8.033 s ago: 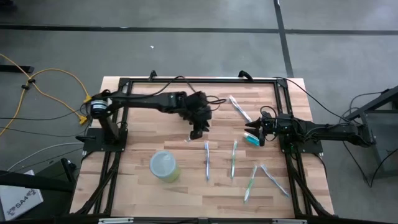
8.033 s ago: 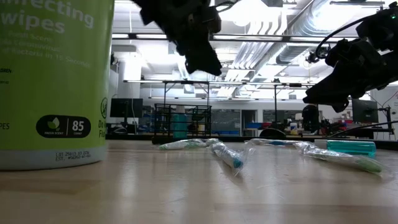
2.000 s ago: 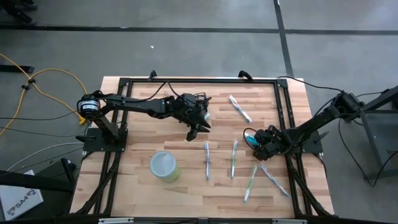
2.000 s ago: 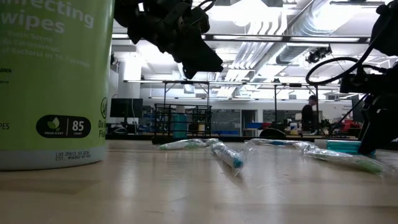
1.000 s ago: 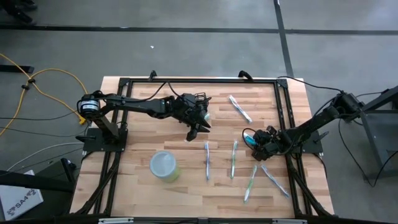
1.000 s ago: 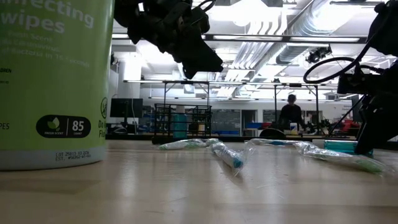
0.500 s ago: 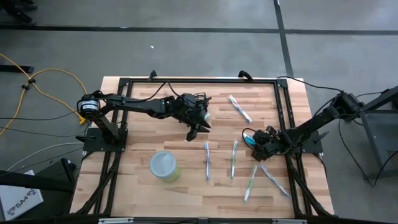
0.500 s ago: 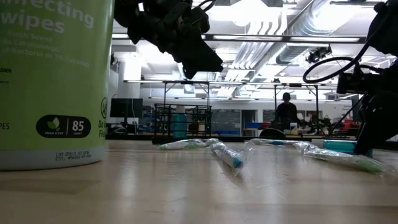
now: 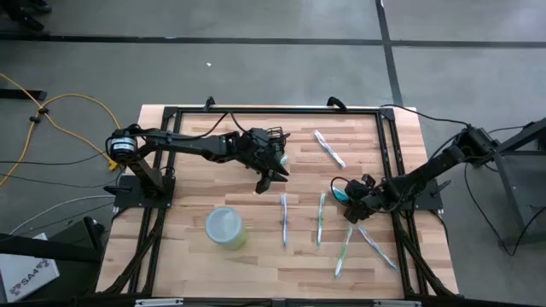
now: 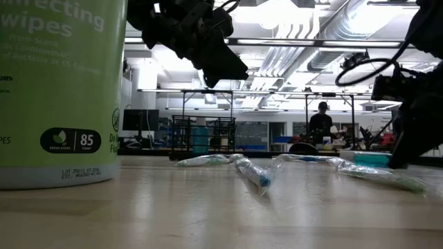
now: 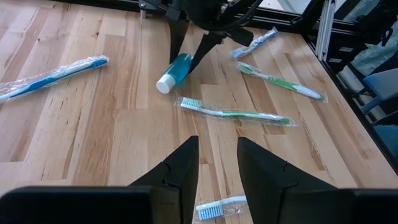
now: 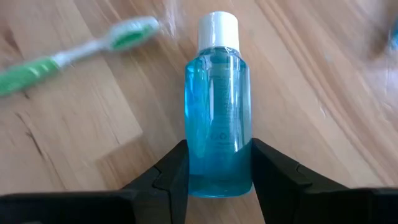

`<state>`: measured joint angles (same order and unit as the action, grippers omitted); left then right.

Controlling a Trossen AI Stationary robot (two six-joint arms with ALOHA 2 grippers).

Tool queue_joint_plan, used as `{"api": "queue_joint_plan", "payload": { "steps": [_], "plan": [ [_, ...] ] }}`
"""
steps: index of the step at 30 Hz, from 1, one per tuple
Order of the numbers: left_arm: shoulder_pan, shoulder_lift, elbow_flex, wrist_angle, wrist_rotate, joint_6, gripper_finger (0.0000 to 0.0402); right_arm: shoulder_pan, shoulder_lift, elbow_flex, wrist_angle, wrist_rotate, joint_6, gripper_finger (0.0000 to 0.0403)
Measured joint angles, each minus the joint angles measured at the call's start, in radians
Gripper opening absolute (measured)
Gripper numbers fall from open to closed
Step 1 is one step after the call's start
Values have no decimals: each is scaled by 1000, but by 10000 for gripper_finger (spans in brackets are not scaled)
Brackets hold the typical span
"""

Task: Pick & Place toothbrushing station
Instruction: Put the blue mouthwash into the black mesh mesh organizer

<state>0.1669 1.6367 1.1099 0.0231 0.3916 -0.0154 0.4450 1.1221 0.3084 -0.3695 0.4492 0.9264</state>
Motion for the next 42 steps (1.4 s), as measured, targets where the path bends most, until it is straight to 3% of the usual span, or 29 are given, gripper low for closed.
{"api": "queue_joint_plan", "payload": {
  "steps": [13,29,42],
  "plan": [
    [0,0,0,0,1,-4,106,0,0,0,170,44,-125,133],
    [0,0,0,36,3,-69,106,0,-1,0,523,50,-372,131],
    [-94,5,0,112,-9,-87,106,0,-2,1,656,50,-483,130]
  ]
}}
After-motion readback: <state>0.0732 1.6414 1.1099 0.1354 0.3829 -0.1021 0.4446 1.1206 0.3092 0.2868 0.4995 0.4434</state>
